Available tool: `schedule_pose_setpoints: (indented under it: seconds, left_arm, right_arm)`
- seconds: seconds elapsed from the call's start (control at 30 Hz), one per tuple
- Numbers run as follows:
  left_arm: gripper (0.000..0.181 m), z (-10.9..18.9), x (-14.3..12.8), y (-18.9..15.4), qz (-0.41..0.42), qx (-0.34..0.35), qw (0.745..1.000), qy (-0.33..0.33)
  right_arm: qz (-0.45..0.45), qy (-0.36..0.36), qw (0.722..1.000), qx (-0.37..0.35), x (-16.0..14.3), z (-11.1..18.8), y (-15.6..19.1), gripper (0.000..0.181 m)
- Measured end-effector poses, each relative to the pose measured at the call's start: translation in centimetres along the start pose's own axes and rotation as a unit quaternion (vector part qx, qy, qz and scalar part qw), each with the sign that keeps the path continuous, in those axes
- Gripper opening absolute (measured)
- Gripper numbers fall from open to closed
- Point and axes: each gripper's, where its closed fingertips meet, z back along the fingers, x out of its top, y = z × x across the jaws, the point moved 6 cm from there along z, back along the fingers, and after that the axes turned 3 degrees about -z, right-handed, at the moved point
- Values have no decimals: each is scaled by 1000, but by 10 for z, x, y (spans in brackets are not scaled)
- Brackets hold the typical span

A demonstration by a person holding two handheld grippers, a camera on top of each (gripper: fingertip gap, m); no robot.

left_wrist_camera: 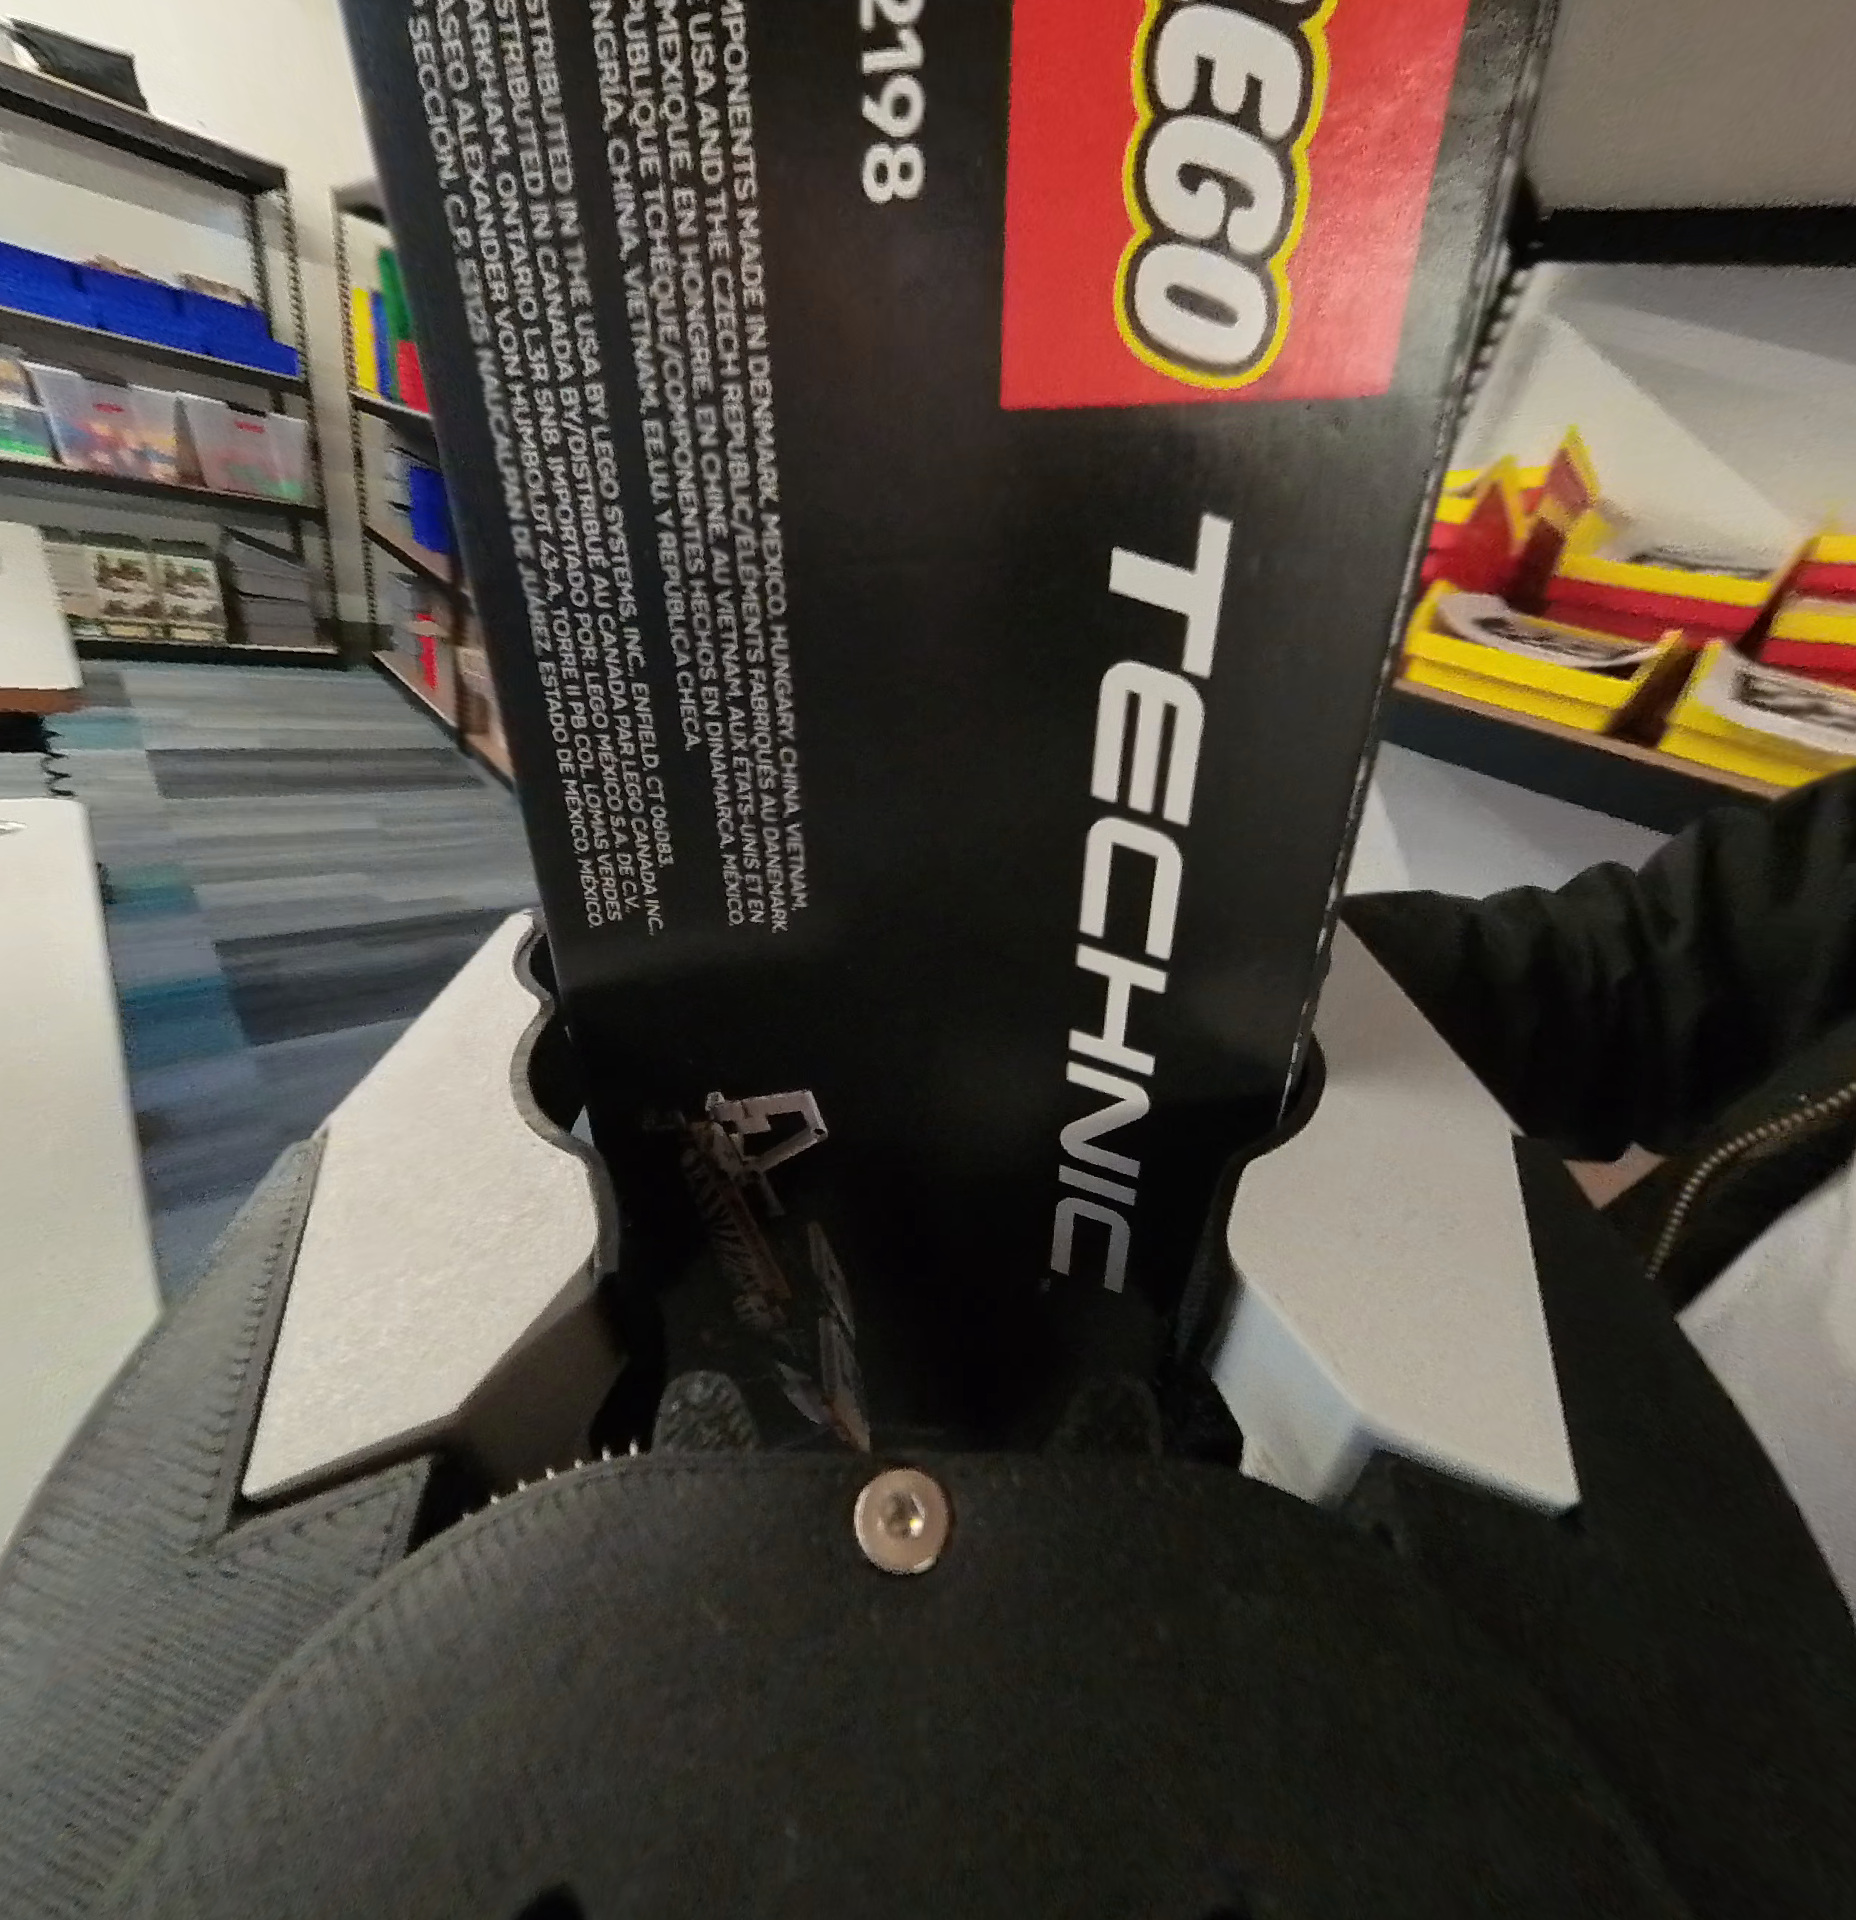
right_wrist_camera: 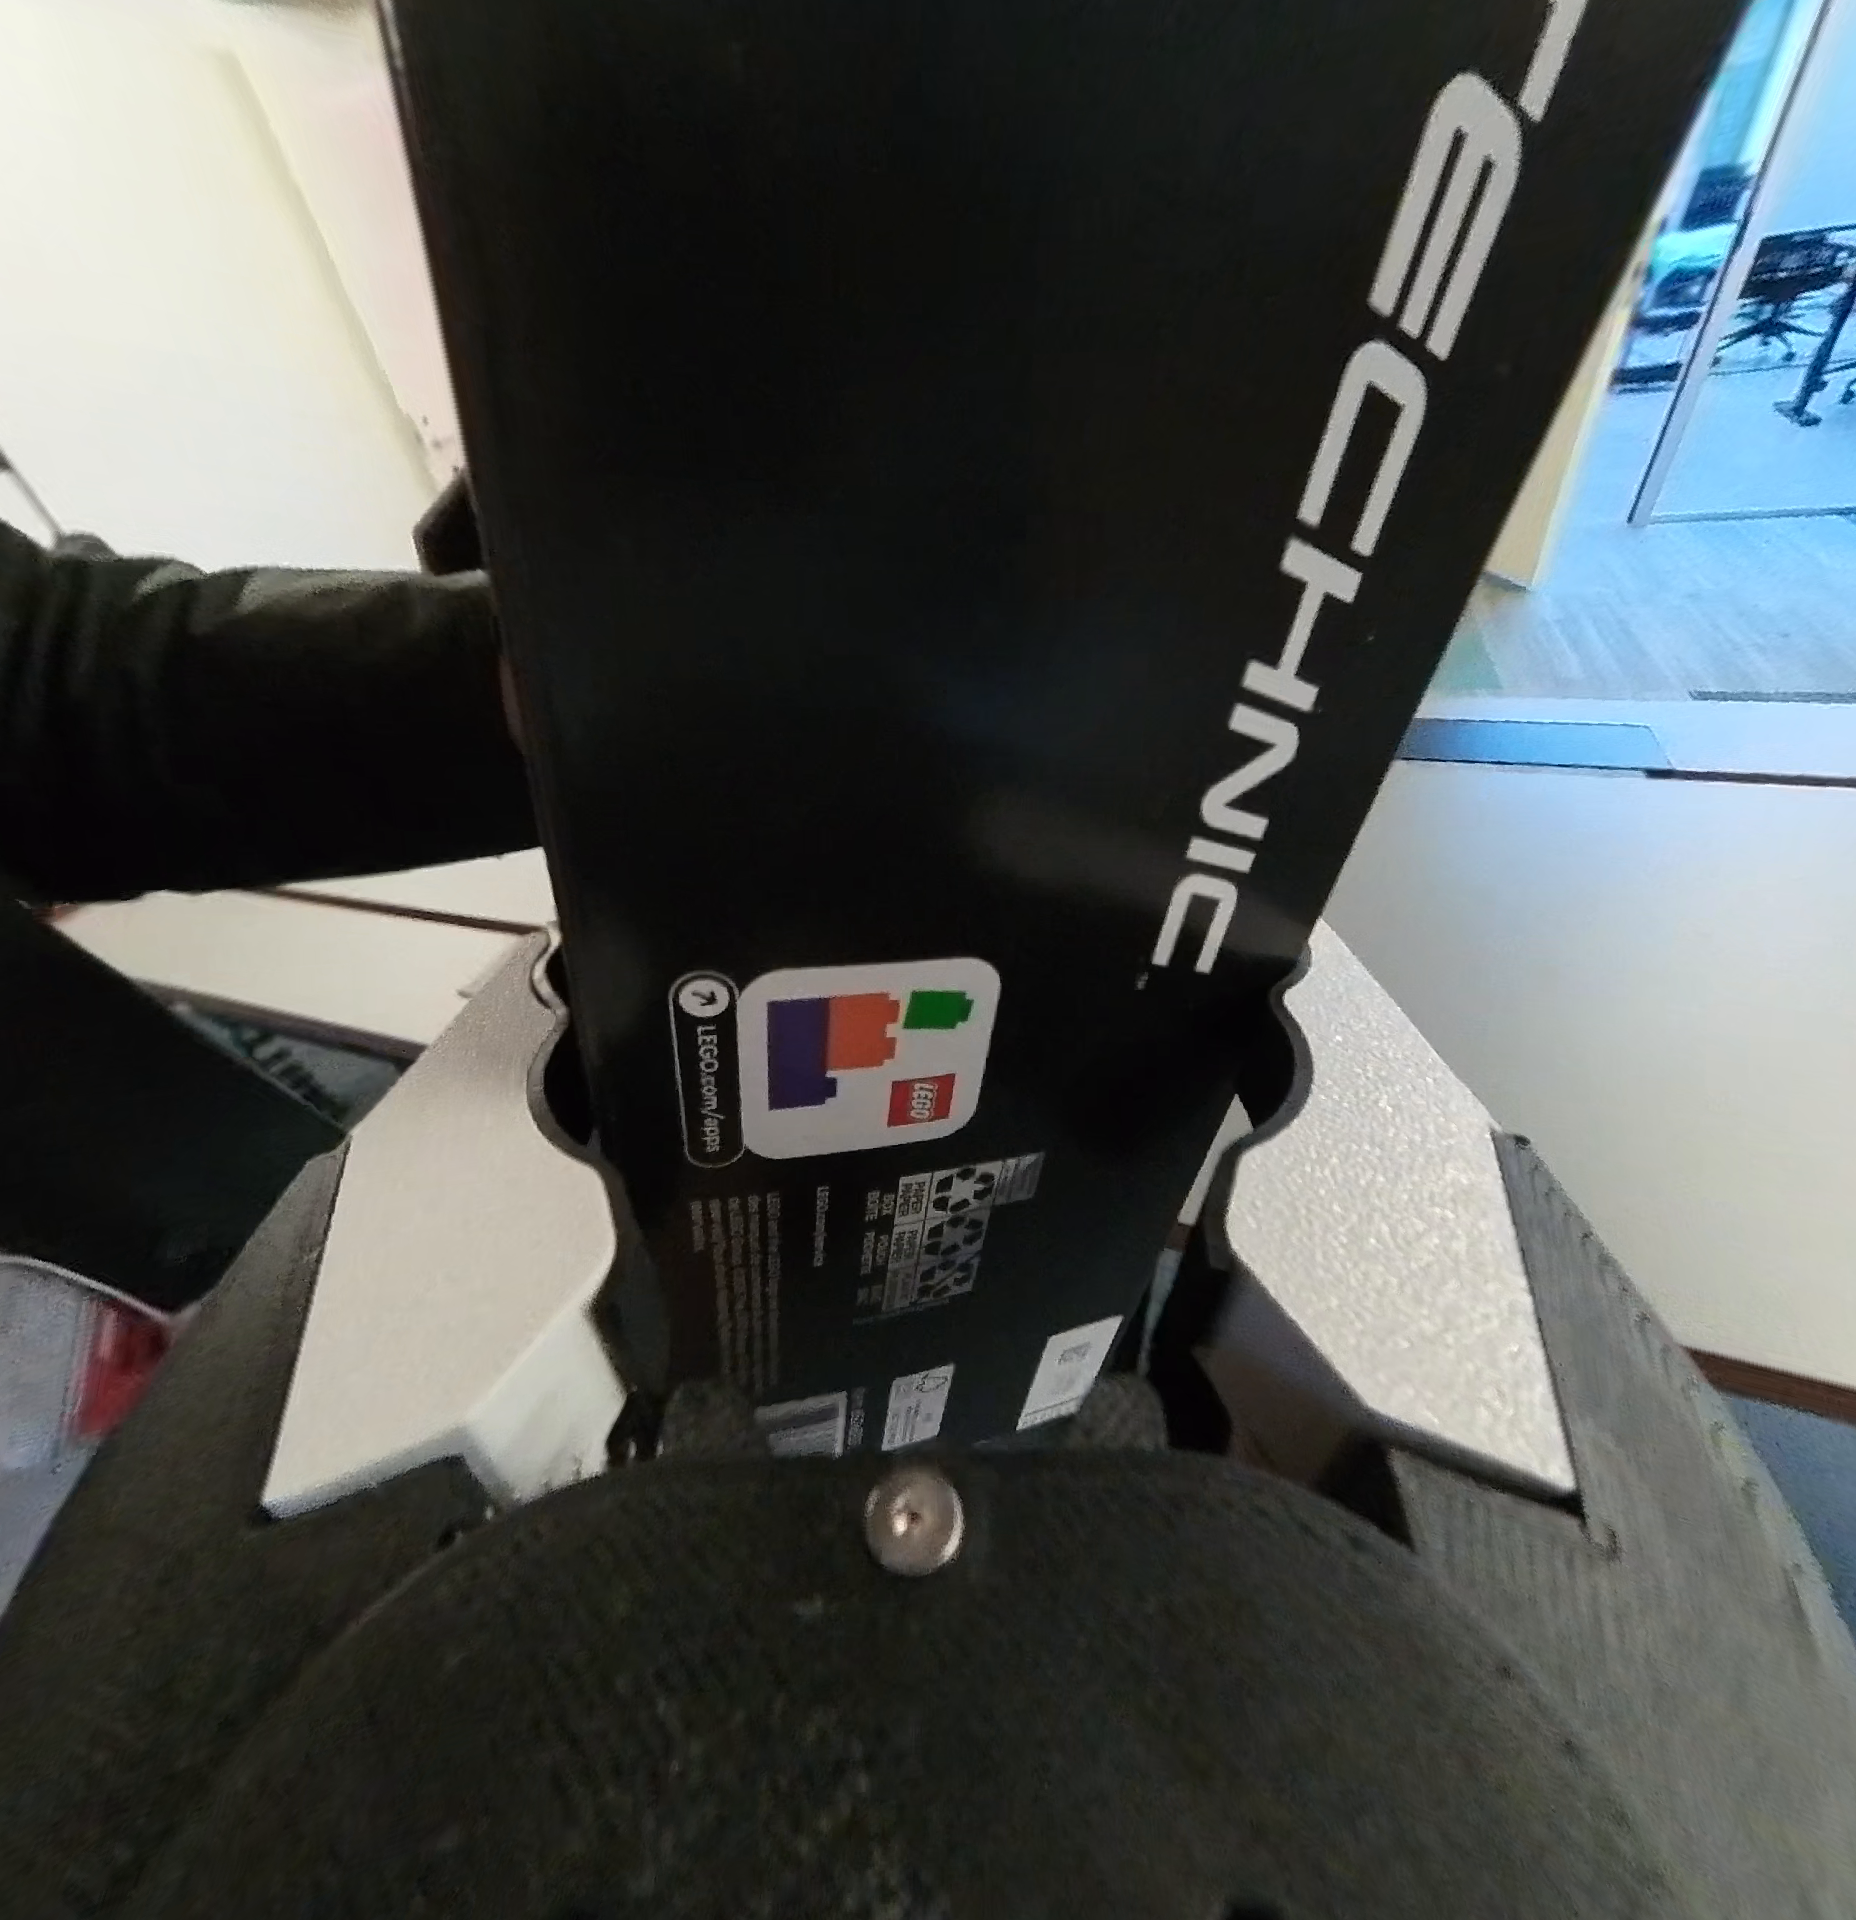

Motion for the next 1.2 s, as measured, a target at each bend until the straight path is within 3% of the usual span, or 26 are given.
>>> schedule_pose_setpoints:
  seconds: [0.23,0.4,0.57,0.77,0.9,1.2]
  left_arm:
    - [133,-38,-10,107,-30,110,993,-40]
    - [134,-36,-20,170,-52,197,977,-66]
    - [134,-7,-50,226,-66,267,959,-63]
    - [133,47,-97,304,-51,318,942,-95]
    - [134,70,-122,342,-51,340,937,-62]
    - [136,116,-154,404,-80,412,906,-49]
  right_arm:
    - [38,44,993,103,4,-23,-141,126]
    - [63,53,979,188,1,-63,-215,127]
    - [88,95,960,247,-29,-126,-269,126]
    - [79,120,946,290,-75,-213,-322,128]
    - [90,144,936,307,-104,-256,-351,126]
    - [174,184,900,355,-122,-338,-400,125]
